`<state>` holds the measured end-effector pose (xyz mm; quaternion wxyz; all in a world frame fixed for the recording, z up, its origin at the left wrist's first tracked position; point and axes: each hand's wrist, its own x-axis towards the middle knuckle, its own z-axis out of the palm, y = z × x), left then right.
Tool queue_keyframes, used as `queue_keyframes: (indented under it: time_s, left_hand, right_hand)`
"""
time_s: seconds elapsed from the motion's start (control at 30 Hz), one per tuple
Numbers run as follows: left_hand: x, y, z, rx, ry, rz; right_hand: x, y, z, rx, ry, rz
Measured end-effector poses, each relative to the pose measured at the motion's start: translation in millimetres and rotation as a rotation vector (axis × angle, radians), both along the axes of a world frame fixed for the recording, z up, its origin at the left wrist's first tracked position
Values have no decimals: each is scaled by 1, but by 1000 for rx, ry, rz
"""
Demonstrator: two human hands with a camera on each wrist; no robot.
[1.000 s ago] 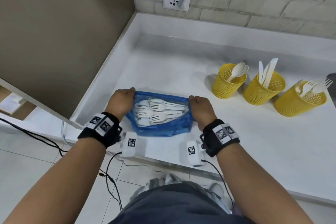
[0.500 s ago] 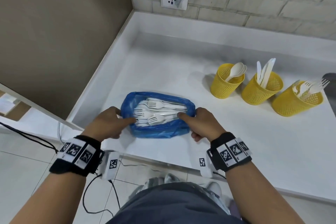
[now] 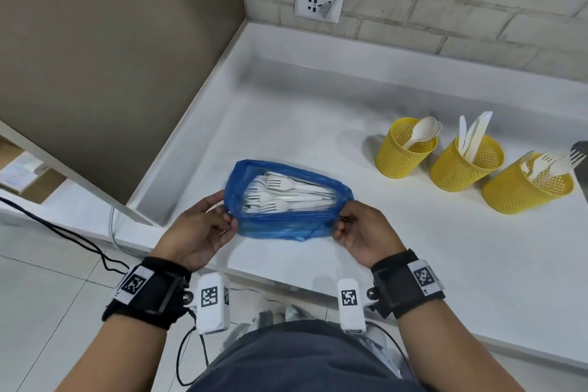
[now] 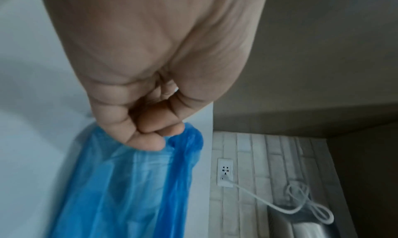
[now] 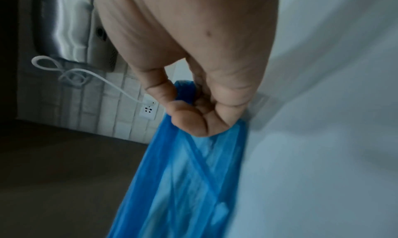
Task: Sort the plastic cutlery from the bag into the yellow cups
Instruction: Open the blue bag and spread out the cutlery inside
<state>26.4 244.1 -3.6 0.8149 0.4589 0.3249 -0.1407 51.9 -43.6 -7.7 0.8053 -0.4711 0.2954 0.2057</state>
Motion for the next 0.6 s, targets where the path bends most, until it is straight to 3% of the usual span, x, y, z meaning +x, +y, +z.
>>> queue_keyframes:
  time_s: [0.07, 0.17, 0.23, 0.3, 0.4, 0.6]
  left_hand:
    - [-2, 0, 0, 73, 17, -8]
    - [-9, -2, 1, 311, 28, -50]
    - [-17, -1, 3, 410, 63, -130]
    - [-26, -4, 6, 454, 116, -281]
    - [-34, -15, 9, 531, 146, -507]
    - [-28, -37, 9, 535, 115, -514]
  right_hand:
    - [-4, -5, -4, -67, -31, 59]
    - [-6, -11, -8, -573, -208, 244]
    - [-2, -14, -5, -810, -320, 221]
    - [6, -13, 3, -879, -433, 191]
    - [22, -3, 12, -971, -579, 336]
    - [53, 30, 0, -1182, -601, 820]
